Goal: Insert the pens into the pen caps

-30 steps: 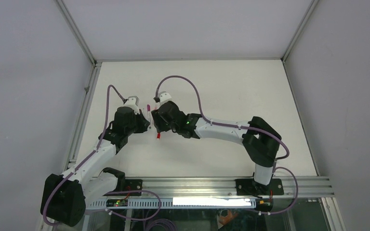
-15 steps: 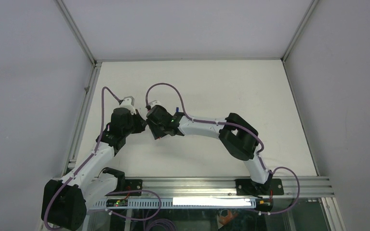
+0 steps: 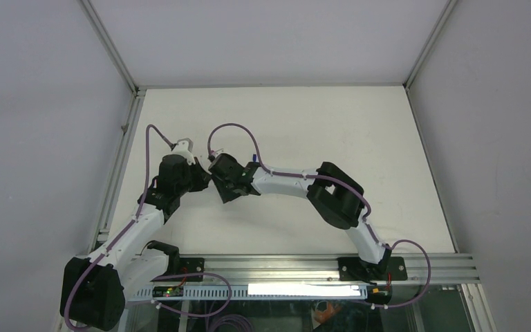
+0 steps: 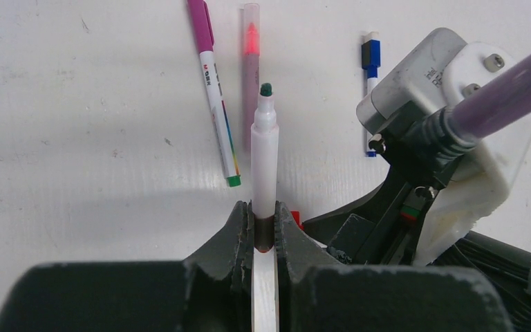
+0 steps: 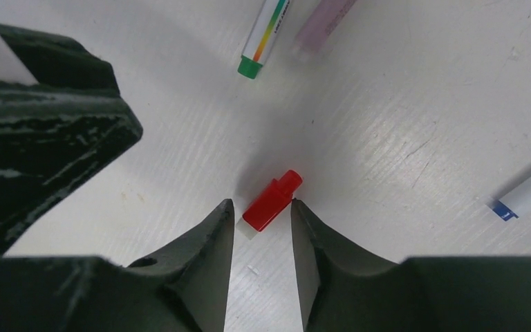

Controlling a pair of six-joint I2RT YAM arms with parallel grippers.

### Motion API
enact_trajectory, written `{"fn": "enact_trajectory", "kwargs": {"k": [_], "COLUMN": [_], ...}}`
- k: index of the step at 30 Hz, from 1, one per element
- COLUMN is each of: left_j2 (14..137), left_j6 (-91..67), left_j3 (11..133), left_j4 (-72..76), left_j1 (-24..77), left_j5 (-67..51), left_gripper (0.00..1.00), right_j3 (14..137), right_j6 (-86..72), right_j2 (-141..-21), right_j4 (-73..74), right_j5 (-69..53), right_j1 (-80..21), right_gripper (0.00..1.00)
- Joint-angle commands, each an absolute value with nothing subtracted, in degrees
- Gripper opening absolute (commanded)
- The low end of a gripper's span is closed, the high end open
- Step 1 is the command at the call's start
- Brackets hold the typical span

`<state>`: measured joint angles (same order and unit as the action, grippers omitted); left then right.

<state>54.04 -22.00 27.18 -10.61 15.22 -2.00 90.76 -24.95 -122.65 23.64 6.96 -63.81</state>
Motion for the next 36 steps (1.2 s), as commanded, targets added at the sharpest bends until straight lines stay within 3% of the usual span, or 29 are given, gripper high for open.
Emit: {"fn": "enact_trajectory", "kwargs": {"k": [1, 10, 14, 22, 28, 36], "left_j2": [53.97, 54.31, 54.32, 53.98, 51.48, 50.9], "left_j6": [-22.68, -22.7, -22.76, -22.43, -21.49, -22.0], "left_j3": [27.07, 27.07, 27.07, 26.74, 25.76, 24.57], "left_j4": [-8.26, -8.2, -8.17, -7.62, -6.38, -0.31], "left_j1": [14.68, 14.51, 14.5, 14.41, 14.41, 14.5], "left_j5": [-3.58, -3.85, -3.86, -4.81, -8.01, -16.7], "left_gripper": [0.0, 0.0, 0.0, 0.0, 0.0, 0.0], "right_j3": [93.24, 93.61, 92.97, 78.45, 64.77, 60.8], "right_j6": [-25.14, -24.43, -23.74, -18.21, -15.1, -0.8], "right_j2": [-123.66, -124.51, -124.18, -111.62, -98.07, -91.48], "right_j4": [23.98, 25.12, 25.49, 14.91, 6.65, 7.5], "right_j5": [6.09, 5.8, 5.99, 5.62, 0.65, -7.84], "right_j1": [-64.23, -64.2, -64.13, -61.81, -51.89, -40.81], "right_gripper": [0.35, 0.19, 0.0, 0.0, 0.0, 0.0]}}
